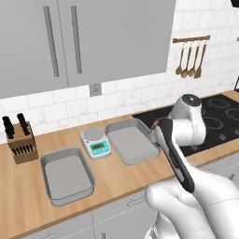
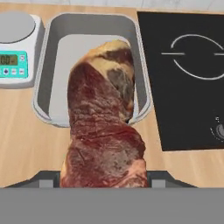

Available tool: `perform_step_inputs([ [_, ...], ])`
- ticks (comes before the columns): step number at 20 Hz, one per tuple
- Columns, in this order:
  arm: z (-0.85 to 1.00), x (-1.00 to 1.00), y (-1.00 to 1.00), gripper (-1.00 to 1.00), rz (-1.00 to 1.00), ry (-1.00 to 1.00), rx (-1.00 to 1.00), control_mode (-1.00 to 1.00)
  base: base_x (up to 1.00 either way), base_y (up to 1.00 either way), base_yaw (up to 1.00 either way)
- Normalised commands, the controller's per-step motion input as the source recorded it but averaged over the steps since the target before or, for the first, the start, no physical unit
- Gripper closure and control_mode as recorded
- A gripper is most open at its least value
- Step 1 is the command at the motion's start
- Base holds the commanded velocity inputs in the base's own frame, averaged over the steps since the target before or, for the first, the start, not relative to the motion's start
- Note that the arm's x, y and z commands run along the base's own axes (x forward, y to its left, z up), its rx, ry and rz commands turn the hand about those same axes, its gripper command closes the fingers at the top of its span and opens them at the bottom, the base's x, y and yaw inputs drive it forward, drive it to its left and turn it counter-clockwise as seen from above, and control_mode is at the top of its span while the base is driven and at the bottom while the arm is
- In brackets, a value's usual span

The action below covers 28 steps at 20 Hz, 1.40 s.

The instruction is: Place one lemon and one steak in each tupperware on the nearby counter, to pack two identical lunches.

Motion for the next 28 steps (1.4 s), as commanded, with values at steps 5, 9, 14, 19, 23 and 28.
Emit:
perform_step_inputs([
  [5, -0.46, 1.0, 0.35, 1.0, 0.02, 0.04, 0.0, -1.0, 0.0, 0.0, 0.0],
  [9, -0.42, 1.0, 0.38, 1.0, 0.0, 0.0, 0.0, -1.0, 0.0, 0.0, 0.0],
  [14, -0.69, 1.0, 0.23, -1.0, 0.0, 0.03, 0.0, -1.0, 0.0, 0.0, 0.0],
  [19, -0.27, 0.82, 0.02, -1.0, -0.01, 0.01, 0.0, -1.0, 0.0, 0.0, 0.0],
  [23, 0.3, 0.12, 0.0, -1.0, -0.01, 0.07, 0.01, -1.0, 0.0, 0.0, 0.0],
  [28, 0.71, -0.38, 0.0, -1.0, 0.0, 0.05, 0.03, -1.0, 0.0, 0.0, 0.0],
])
